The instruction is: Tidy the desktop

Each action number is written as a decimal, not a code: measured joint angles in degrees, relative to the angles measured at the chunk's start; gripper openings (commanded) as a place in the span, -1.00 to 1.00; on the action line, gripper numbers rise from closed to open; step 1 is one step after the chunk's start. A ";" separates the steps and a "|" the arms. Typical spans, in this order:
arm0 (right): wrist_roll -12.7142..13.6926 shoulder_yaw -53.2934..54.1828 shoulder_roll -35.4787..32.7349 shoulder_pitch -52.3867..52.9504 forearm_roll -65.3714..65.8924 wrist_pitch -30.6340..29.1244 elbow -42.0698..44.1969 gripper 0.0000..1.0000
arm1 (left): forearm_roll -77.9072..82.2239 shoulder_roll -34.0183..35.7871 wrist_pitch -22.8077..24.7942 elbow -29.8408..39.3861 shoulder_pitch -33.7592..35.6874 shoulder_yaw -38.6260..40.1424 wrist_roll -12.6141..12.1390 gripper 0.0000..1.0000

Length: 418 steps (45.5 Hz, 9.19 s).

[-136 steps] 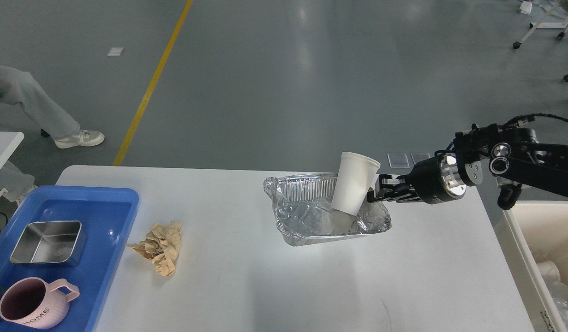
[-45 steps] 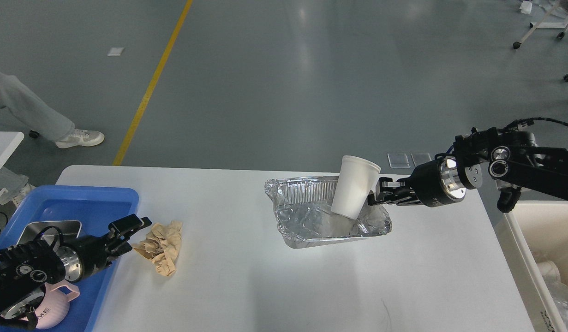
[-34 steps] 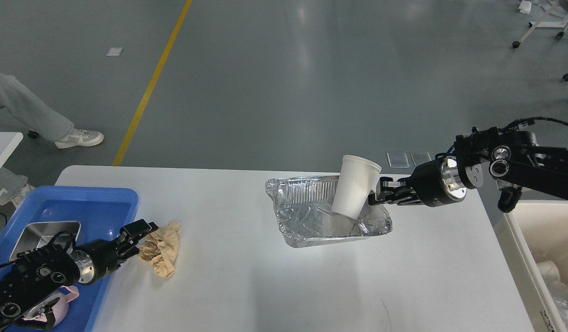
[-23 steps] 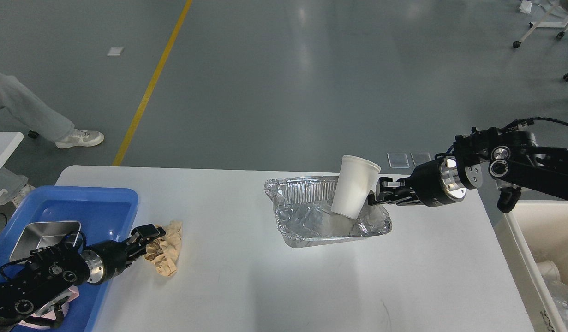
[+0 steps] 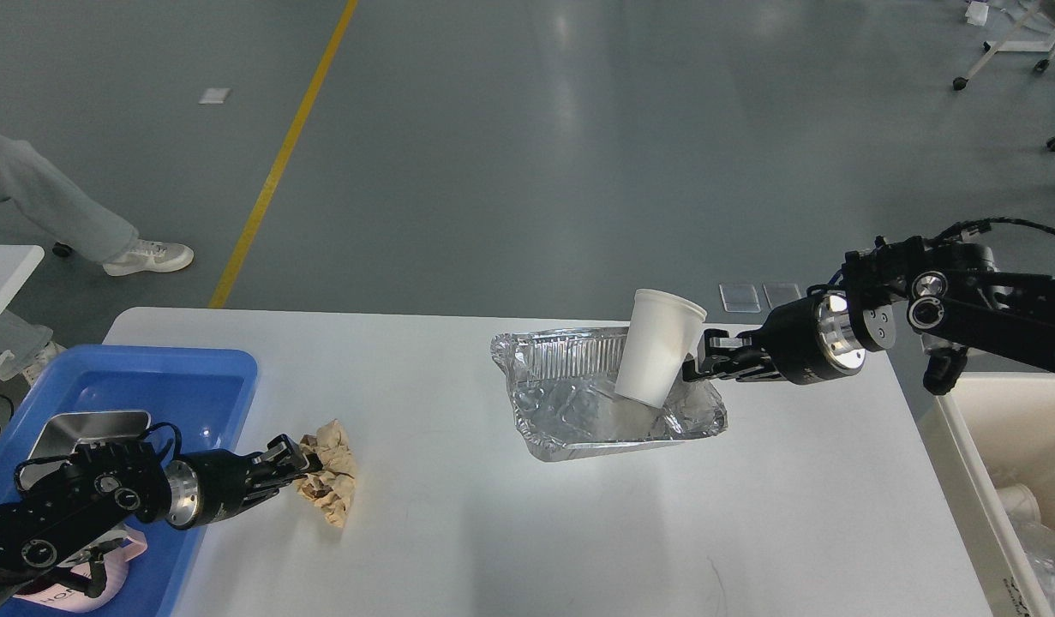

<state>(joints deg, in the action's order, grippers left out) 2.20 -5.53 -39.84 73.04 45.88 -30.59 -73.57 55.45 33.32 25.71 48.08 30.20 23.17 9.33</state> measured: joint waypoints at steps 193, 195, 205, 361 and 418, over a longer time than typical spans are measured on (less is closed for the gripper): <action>0.00 -0.27 4.91 1.58 0.00 -0.53 3.33 -1.00 | -2.77 -18.01 22.59 1.41 44.28 -12.18 -2.99 0.34; 0.00 -0.27 4.89 1.58 -0.02 -0.53 3.35 -1.00 | -3.00 -18.02 22.36 1.41 44.27 -12.18 -2.99 0.40; 0.00 -0.29 4.80 1.58 -0.21 -0.41 3.60 -1.00 | -4.82 -17.74 21.96 1.40 44.55 -12.15 -2.92 0.46; -26.11 15.74 -22.04 -58.38 -52.28 0.27 41.50 -1.00 | -39.41 -6.40 -15.24 -13.01 20.40 27.18 -1.61 0.84; -26.21 21.98 0.99 -44.73 -58.24 6.22 74.37 1.00 | -43.90 -12.55 -16.59 -13.01 20.33 32.01 -1.82 0.93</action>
<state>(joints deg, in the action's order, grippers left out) -24.01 16.44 -38.85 28.30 -12.36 -24.37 0.80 11.56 20.77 9.12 35.07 50.53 55.18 7.51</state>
